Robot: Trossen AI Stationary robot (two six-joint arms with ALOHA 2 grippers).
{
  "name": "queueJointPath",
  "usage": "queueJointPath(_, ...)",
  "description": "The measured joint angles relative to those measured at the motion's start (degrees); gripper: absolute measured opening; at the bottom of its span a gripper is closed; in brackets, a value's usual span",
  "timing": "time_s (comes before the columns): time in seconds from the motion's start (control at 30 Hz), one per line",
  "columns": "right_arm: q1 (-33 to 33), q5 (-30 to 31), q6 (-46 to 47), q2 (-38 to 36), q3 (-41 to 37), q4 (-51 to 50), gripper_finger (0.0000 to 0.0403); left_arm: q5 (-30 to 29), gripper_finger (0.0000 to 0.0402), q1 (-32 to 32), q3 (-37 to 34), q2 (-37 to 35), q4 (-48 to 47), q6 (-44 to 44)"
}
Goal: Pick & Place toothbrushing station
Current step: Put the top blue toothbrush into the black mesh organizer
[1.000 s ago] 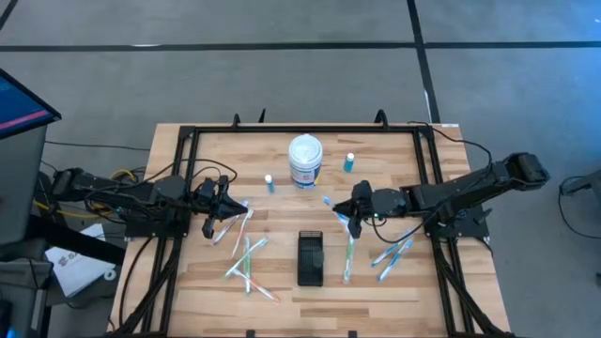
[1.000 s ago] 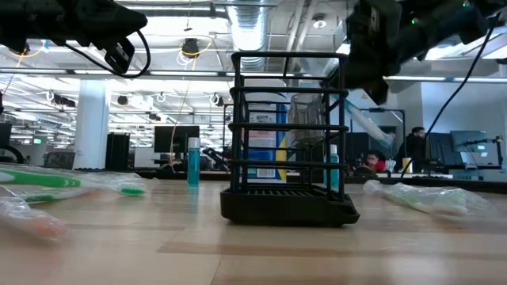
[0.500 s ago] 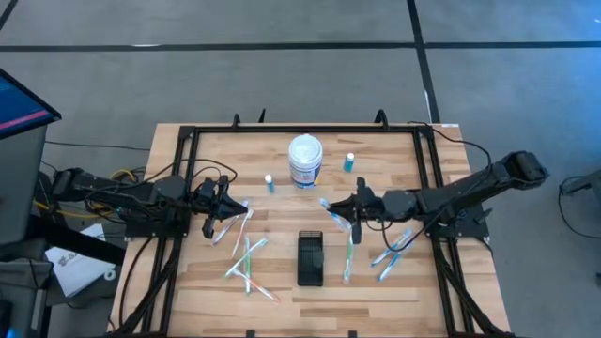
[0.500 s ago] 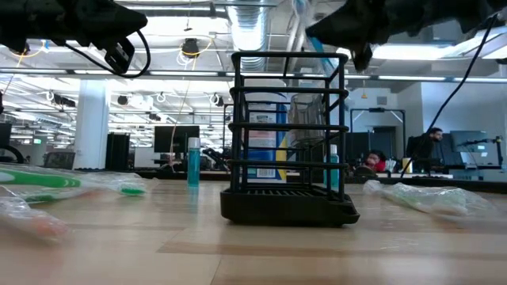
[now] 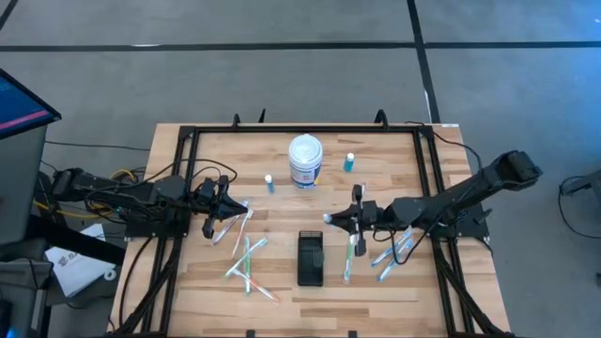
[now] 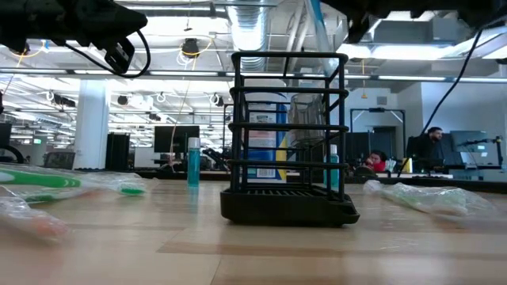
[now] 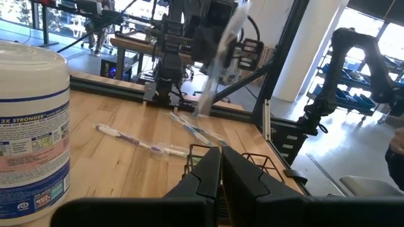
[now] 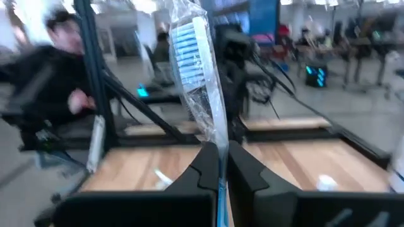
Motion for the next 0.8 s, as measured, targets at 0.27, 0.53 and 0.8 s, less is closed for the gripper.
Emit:
queueJointPath(0.27,-1.11,-4.54,-2.45,7.84,-0.72,11.93,0.0,0.0,0.0008,0.0,0.0,0.0,0.0,0.01)
queueJointPath(0.53,-1.41,-6.65,-1.01,14.39,-0.7,19.76,0.0,0.0,0.0008,0.02,0.0,0.02,0.0,0.01)
queueJointPath(0.8,-1.73,-9.16,-0.85,20.86,-0.68,28.26,0.0,0.0,0.0008,0.0,0.0,0.02,0.0,0.01)
